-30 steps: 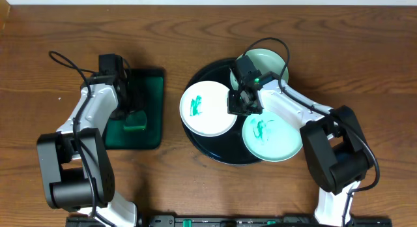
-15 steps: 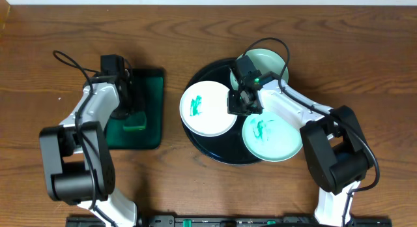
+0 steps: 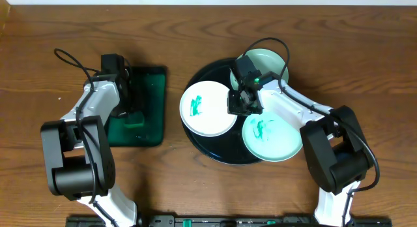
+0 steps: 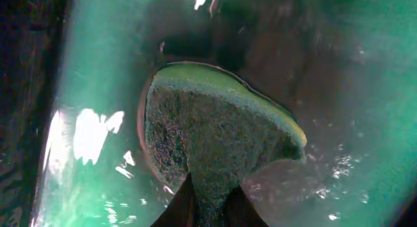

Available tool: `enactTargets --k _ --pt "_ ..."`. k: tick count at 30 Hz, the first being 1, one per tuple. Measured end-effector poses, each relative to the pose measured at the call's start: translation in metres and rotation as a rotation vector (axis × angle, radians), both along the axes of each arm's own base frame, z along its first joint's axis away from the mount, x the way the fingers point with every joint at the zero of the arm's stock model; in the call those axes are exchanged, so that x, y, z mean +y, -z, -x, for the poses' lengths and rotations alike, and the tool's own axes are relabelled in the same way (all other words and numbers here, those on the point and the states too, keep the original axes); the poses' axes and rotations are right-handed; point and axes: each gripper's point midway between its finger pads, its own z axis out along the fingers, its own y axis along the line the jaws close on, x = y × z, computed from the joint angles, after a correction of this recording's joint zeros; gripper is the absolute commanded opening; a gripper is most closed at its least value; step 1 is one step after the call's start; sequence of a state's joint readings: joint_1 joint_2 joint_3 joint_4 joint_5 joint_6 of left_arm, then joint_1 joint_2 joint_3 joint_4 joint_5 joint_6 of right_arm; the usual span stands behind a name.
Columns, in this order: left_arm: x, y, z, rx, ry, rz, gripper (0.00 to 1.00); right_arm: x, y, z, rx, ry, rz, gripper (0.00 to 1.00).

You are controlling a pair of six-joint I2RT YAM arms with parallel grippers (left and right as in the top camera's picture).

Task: Clean dirty plates on tray and stack at the side
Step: 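Grasp the green sponge with the left gripper and lift it out, then carry the sponge with the left gripper over the white plate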

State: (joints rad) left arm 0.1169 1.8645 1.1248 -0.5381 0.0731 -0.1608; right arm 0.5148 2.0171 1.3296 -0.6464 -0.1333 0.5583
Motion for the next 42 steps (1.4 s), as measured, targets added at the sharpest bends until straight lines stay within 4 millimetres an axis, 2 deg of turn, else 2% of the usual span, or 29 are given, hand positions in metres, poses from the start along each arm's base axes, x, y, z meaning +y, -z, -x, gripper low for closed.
enactTargets --k 5,8,18,22,26,31,42 --pt "-0.004 -0.005 0.0 -0.009 0.005 0.024 0.07 0.0 0.0 0.0 0.002 0.0 0.0 0.01" --pt "-0.013 -0.021 0.0 -0.043 0.022 0.06 0.07 0.0 0.0 0.0 0.002 0.0 0.001 0.01" --pt "-0.043 -0.141 -0.018 -0.4 0.145 -0.009 0.07 0.0 0.0 0.0 -0.001 -0.013 0.003 0.01" --pt "-0.047 -0.179 -0.025 -0.533 0.165 -0.079 0.07 0.0 0.0 0.001 0.001 -0.018 0.005 0.01" --pt "-0.047 -0.208 -0.032 -0.639 0.165 -0.119 0.07 0.0 0.0 0.001 0.0 -0.021 0.005 0.01" --pt "-0.044 -0.222 -0.039 -0.701 0.156 -0.137 0.07 -0.001 0.0 0.001 0.0 -0.024 0.006 0.01" --pt "-0.042 -0.224 -0.04 -0.709 0.148 -0.149 0.07 -0.001 0.0 0.001 0.0 -0.03 0.008 0.01"
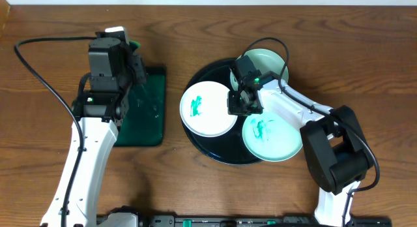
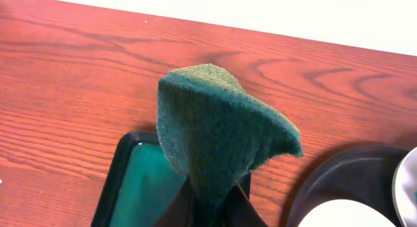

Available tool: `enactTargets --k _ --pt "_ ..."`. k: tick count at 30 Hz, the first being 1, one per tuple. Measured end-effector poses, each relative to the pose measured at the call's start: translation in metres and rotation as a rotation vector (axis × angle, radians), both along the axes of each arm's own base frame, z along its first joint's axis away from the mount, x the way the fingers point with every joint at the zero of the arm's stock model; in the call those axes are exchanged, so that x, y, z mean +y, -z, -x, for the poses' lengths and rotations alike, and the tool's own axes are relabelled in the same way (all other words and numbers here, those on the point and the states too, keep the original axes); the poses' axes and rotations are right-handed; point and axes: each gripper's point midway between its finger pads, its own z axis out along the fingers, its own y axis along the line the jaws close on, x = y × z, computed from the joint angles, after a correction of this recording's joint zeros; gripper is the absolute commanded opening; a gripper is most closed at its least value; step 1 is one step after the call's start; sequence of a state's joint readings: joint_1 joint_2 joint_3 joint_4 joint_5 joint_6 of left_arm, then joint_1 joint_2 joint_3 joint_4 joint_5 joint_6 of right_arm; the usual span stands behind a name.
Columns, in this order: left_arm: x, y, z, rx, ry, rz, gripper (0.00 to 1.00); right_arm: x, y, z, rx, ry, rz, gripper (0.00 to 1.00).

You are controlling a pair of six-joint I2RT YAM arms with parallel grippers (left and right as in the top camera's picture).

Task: Clean dirty plates on tray and stack at the side
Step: 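Carry the sponge with the left gripper over the white plate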

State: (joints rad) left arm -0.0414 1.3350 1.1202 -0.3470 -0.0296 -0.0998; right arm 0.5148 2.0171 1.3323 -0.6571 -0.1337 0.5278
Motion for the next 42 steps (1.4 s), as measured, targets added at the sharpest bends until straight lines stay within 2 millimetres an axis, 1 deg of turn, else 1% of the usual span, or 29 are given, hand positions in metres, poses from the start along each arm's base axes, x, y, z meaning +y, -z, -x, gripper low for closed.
enactTargets --k 42 --pt "0.0038 -0.0016 -0.0009 -0.007 -0.008 -0.026 0.07 0.0001 -0.0001 -0.0002 -0.002 -0.006 0.0 0.01"
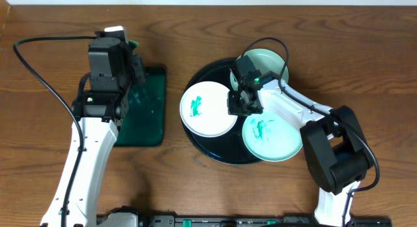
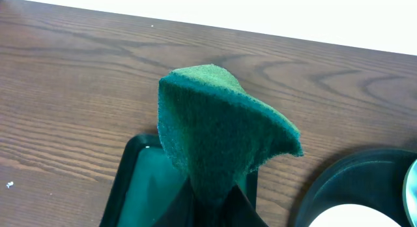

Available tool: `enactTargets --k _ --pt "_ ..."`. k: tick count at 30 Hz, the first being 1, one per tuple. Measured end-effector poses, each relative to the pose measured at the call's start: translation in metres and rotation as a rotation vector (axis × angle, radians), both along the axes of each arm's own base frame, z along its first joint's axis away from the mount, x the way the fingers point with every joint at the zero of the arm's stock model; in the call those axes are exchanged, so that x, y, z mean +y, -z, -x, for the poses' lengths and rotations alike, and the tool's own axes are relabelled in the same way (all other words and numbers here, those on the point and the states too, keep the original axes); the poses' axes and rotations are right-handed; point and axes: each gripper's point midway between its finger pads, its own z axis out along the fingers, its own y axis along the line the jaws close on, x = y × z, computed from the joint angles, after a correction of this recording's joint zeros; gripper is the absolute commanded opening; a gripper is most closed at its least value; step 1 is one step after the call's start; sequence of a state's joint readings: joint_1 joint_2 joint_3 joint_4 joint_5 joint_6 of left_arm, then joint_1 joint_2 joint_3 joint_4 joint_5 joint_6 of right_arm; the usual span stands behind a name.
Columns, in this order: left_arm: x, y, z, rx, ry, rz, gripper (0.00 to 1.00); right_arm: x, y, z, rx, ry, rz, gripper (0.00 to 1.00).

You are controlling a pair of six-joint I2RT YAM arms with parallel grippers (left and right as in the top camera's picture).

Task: Clean dirty plates on tray and stack at the side
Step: 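Carry the sponge with the left gripper over the white plate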

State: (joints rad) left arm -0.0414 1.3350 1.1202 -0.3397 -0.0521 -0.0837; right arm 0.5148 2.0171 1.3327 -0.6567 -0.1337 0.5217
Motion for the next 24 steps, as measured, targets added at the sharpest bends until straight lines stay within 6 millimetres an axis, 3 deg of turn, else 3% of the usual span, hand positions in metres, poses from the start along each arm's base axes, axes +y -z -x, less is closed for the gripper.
enactTargets --k 16,19,24 --pt "0.0 0.004 0.003 0.023 0.002 -0.003 0.07 0.0 0.0 0.0 0.0 0.0 0.0 0.01" --pt "0.001 0.025 0.014 0.117 0.001 -0.007 0.07 0.0 0.0 0.0 0.001 0.0 0.0 0.01" --pt "0.002 0.092 0.025 0.356 -0.015 -0.006 0.07 0.0 0.0 0.0 0.001 0.0 0.001 0.01"
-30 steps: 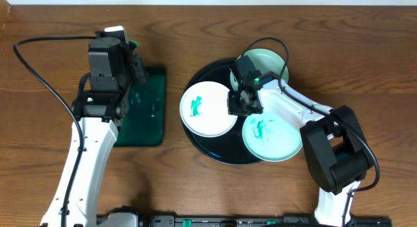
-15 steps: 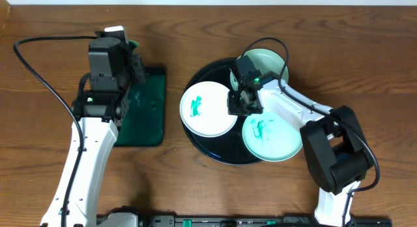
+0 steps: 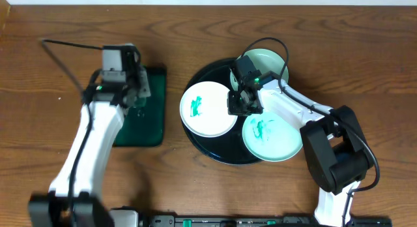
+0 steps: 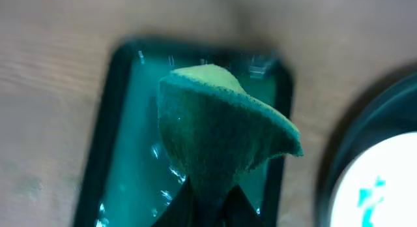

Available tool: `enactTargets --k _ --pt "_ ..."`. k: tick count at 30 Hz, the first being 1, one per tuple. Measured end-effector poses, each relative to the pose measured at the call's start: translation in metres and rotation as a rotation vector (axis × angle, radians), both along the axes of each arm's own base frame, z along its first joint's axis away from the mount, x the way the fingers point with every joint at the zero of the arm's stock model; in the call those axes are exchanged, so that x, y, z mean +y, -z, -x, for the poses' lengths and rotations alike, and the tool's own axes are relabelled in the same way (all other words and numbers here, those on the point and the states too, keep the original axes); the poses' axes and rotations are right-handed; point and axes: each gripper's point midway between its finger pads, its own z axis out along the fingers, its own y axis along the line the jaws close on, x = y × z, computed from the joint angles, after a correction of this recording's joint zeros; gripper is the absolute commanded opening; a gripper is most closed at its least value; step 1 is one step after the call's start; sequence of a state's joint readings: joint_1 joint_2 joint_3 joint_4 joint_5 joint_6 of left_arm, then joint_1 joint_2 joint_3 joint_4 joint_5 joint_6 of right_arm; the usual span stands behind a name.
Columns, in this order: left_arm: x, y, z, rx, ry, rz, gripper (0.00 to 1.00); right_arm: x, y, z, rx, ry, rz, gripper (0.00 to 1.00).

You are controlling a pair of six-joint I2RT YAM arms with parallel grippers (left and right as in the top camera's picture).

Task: Clean dirty plates on tray and stack at the side
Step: 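Carry the sponge with the left gripper over the white plate, then scrub the white plate with the sponge in the left gripper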

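Observation:
My left gripper (image 4: 208, 188) is shut on a folded green sponge (image 4: 221, 132) and hangs over a dark green basin of water (image 4: 127, 162); overhead, the left gripper (image 3: 135, 90) is above the basin's right half. On the round black tray (image 3: 215, 152) lie three plates: a white plate (image 3: 207, 109) smeared green, a pale green plate (image 3: 273, 137) smeared green, and a pale green plate (image 3: 264, 64) at the back. My right gripper (image 3: 242, 102) rests between the three plates, at the white plate's right rim. How its jaws stand is hidden.
Bare wooden table (image 3: 326, 38) surrounds the basin and the tray. The white plate's edge (image 4: 381, 188) and the black tray's rim (image 4: 332, 155) show at the right of the left wrist view. Cables arch over both arms.
My left gripper, still holding the sponge, was above the basin's far end and looked across the table; it now looks straight down into the basin. The right arm is unchanged.
The sponge was first held down in the basin's water. Then it was up in the air above the basin's far end, and stayed there. Now it is over the basin, nearer the black tray. The right gripper has stayed between the plates throughout.

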State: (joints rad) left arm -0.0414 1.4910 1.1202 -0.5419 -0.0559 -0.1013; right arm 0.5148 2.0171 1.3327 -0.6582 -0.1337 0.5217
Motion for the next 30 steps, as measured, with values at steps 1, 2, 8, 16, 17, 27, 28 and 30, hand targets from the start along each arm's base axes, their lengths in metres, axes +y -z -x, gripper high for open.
enactTargets --k 1,2,8,16,17,27,28,30 --pt "0.0 0.013 0.001 0.042 -0.008 0.004 0.07 0.0 0.0 0.0 0.001 0.0 0.0 0.01" --pt "0.0 0.026 0.003 0.08 -0.016 0.008 0.07 0.0 0.0 0.0 0.001 0.0 0.001 0.01" --pt "-0.025 0.056 0.009 0.183 0.018 0.154 0.07 0.0 0.0 0.001 0.004 0.0 0.002 0.01" --pt "-0.073 0.048 0.014 0.204 0.106 0.421 0.07 0.0 0.0 0.0 0.001 0.0 0.001 0.01" --pt "-0.083 0.045 0.016 0.211 0.125 0.471 0.07 0.0 0.0 0.0 0.001 0.0 0.001 0.01" --pt "-0.172 0.04 0.035 0.25 0.305 0.552 0.07 0.0 0.0 0.0 0.001 0.0 0.0 0.01" --pt "-0.176 0.044 0.035 0.258 0.303 0.543 0.07 0.0 0.0 0.0 0.001 0.0 0.001 0.01" --pt "-0.18 0.059 0.034 0.28 0.28 0.513 0.07 0.0 0.0 0.001 0.003 0.0 0.002 0.01"
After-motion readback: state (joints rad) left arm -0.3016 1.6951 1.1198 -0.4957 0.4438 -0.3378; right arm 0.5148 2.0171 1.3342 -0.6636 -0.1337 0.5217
